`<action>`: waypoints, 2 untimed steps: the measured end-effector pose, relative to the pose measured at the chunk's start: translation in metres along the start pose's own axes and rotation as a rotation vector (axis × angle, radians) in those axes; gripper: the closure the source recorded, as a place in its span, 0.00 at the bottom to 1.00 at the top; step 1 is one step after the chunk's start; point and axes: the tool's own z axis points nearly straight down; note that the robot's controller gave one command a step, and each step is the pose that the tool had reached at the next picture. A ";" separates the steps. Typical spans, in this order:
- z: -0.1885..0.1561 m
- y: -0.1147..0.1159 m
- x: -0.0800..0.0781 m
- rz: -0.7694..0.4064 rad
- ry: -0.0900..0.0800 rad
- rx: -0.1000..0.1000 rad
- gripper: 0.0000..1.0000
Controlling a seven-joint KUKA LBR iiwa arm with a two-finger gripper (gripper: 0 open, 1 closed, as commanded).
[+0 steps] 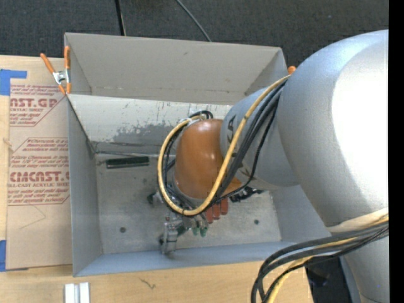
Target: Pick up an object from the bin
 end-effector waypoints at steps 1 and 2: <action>0.003 -0.001 -0.001 -0.029 -0.004 0.001 0.00; 0.004 -0.007 0.000 -0.051 -0.006 0.000 0.00</action>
Offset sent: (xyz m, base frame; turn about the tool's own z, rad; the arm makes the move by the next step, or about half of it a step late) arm 0.0003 -0.1122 -0.0084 -0.1571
